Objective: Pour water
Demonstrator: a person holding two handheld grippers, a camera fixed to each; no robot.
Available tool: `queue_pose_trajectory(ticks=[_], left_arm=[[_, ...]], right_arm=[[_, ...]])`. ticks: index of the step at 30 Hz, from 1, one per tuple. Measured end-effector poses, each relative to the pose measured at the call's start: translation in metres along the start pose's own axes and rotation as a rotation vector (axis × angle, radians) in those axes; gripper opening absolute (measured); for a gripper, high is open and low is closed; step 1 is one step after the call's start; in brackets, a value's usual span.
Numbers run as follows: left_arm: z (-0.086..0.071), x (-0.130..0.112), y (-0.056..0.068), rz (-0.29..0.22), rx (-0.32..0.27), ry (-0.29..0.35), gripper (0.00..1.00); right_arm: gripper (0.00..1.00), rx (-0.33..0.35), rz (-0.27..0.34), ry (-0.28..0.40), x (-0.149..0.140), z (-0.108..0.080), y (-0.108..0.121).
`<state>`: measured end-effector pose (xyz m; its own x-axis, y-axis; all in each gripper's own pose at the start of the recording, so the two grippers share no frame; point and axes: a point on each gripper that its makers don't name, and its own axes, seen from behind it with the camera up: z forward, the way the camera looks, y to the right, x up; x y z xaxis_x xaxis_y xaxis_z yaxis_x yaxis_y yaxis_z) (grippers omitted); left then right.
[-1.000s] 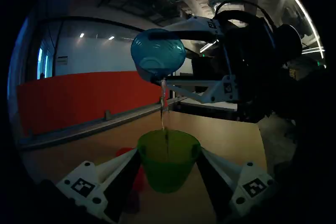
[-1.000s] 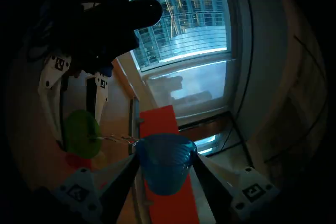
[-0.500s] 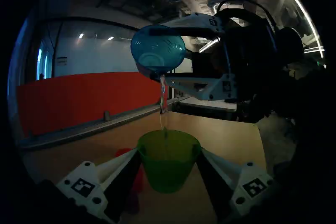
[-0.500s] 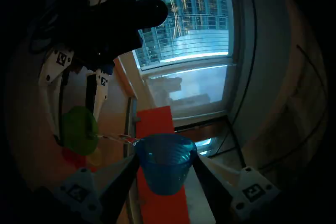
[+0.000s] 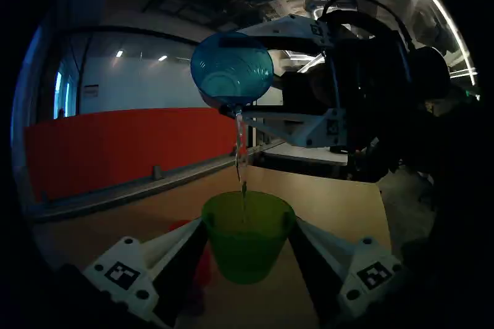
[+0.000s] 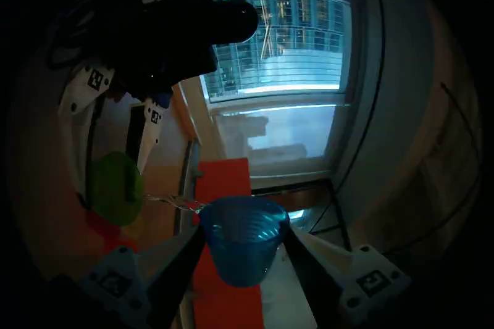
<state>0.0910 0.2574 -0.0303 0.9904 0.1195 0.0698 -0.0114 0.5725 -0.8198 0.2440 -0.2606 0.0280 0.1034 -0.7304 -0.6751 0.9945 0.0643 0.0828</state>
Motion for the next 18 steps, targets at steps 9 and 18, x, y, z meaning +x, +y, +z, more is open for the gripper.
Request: queue_pose_trajectory(ticks=[9, 18], left_arm=[[0.0, -0.001, -0.0021, -0.004, 0.003, 0.003, 0.85], [0.0001, 0.0002, -0.0027, -0.005, 0.004, 0.006, 0.85]], right_arm=[[0.9, -0.007, -0.045, 0.007, 0.0051, 0.0019, 0.0019], [0.9, -0.024, -0.105, 0.012, 0.009, 0.0022, 0.0068]])
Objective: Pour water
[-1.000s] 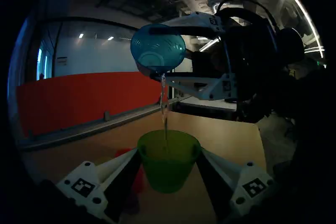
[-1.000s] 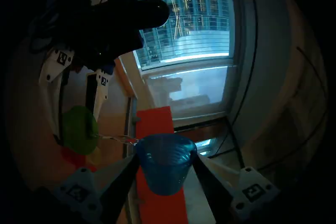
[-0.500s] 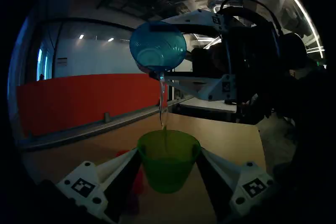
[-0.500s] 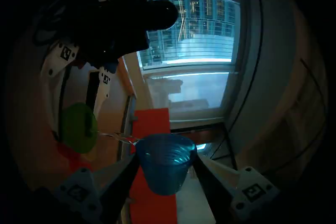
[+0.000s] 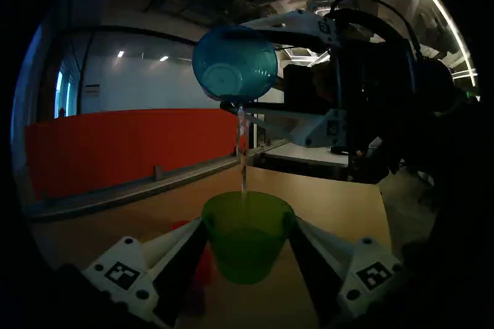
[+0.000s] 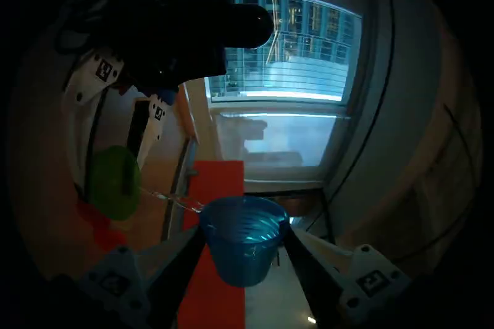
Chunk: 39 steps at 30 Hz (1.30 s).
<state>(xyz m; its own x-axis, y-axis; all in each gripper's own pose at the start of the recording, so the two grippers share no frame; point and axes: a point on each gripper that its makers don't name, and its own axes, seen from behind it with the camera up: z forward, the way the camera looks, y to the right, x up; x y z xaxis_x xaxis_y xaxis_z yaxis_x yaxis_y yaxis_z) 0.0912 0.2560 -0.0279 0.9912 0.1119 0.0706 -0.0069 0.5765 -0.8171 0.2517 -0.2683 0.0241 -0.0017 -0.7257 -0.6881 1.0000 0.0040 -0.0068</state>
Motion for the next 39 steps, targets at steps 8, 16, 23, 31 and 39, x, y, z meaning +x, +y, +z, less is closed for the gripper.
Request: queue_pose_trajectory(ticks=[8, 16, 23, 31, 39], left_arm=[[0.0, 0.0, 0.0, -0.002, -0.002, 0.003, 0.85], [0.001, 0.0, -0.002, -0.006, 0.001, 0.006, 0.85], [0.001, 0.002, -0.001, -0.012, -0.001, 0.013, 0.85], [0.0, 0.005, -0.001, -0.012, 0.0, 0.017, 0.85], [-0.001, 0.008, 0.0, 0.0, 0.002, 0.022, 0.85]], right_arm=[[0.9, -0.013, -0.058, 0.003, 0.006, 0.0, 0.003], [0.9, -0.025, -0.109, 0.014, 0.017, -0.001, 0.005], [0.9, -0.031, -0.14, 0.02, 0.024, -0.001, 0.005], [0.9, -0.034, -0.122, 0.027, 0.027, -0.002, 0.003], [0.9, -0.026, 0.092, 0.019, 0.016, -0.004, 0.0]])
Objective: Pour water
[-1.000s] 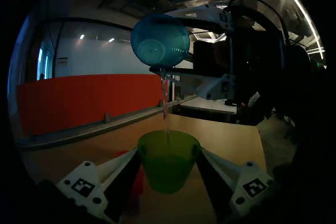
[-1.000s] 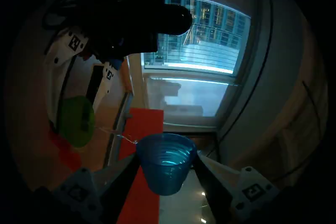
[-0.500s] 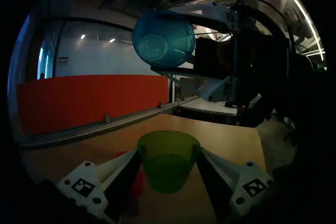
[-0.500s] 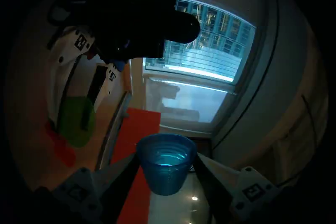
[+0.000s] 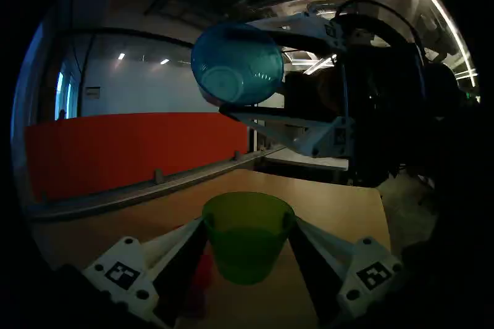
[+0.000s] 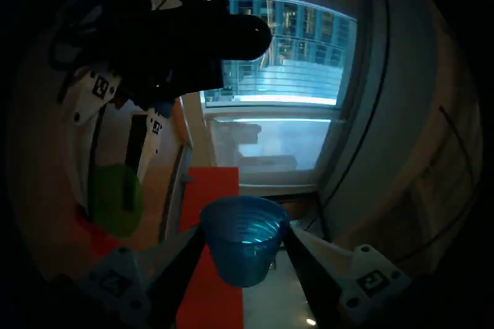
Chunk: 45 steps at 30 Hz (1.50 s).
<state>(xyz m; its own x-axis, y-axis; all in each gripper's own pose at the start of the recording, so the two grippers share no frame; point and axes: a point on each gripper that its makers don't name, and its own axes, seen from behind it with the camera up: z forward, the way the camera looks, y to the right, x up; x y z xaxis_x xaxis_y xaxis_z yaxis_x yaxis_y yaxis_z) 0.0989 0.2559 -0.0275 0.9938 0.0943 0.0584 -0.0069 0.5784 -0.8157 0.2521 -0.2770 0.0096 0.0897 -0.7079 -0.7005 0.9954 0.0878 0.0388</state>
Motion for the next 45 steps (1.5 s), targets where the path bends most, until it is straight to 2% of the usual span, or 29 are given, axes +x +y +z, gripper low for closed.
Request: queue_pose_trajectory(ticks=[7, 12, 23, 29, 34, 38, 41, 45], left_arm=[[-0.002, 0.005, 0.0, 0.008, 0.003, 0.004, 0.85], [-0.004, 0.006, 0.0, 0.015, 0.008, 0.001, 0.85], [-0.004, 0.005, -0.002, 0.026, 0.015, -0.006, 0.85], [-0.004, 0.005, -0.001, 0.031, 0.015, -0.01, 0.85], [-0.004, 0.006, -0.002, 0.032, 0.015, -0.009, 0.85], [-0.004, 0.007, -0.001, 0.035, 0.014, -0.008, 0.85], [-0.005, 0.008, 0.0, 0.036, 0.013, -0.008, 0.85], [-0.005, 0.009, -0.001, 0.038, 0.014, -0.009, 0.85]], right_arm=[[0.9, 0.025, 0.304, -0.009, -0.006, -0.002, -0.009], [0.9, 0.035, 0.497, -0.003, -0.002, -0.006, -0.012], [0.9, 0.072, 0.936, 0.033, 0.015, -0.015, -0.008], [0.89, 0.076, 1.142, 0.042, 0.016, -0.016, 0.002], [0.89, 0.087, 1.286, 0.041, 0.012, -0.017, 0.004], [0.89, 0.091, 1.367, 0.043, 0.008, -0.019, 0.007], [0.89, 0.09, 1.396, 0.033, 0.002, -0.02, 0.007], [0.9, 0.091, 1.4, 0.016, -0.002, -0.021, 0.005]])
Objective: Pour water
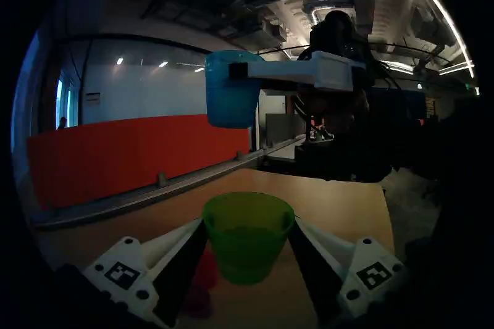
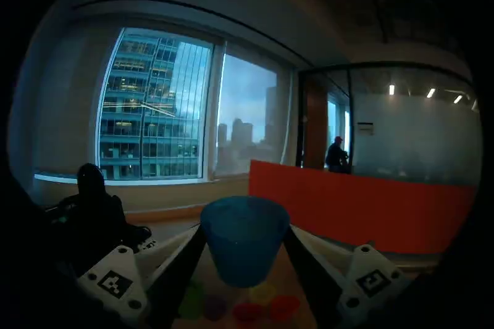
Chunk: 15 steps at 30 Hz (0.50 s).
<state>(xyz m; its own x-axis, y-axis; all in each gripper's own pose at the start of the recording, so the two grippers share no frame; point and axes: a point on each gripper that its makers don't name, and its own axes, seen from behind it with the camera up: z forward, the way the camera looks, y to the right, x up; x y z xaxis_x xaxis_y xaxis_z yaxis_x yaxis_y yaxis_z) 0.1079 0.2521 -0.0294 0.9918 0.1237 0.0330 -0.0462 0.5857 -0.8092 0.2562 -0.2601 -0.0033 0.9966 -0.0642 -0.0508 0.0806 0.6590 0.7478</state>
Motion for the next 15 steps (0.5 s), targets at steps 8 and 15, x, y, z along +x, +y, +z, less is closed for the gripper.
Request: queue_pose_trajectory(ticks=[8, 15], left_arm=[[-0.001, 0.001, 0.0, -0.002, 0.002, 0.0, 0.85], [-0.005, 0.001, -0.003, -0.001, 0.009, -0.002, 0.85]], right_arm=[[0.89, -0.016, -0.007, -0.021, -0.005, -0.005, 0.006], [0.9, -0.036, -0.004, -0.029, -0.007, -0.015, 0.016]])
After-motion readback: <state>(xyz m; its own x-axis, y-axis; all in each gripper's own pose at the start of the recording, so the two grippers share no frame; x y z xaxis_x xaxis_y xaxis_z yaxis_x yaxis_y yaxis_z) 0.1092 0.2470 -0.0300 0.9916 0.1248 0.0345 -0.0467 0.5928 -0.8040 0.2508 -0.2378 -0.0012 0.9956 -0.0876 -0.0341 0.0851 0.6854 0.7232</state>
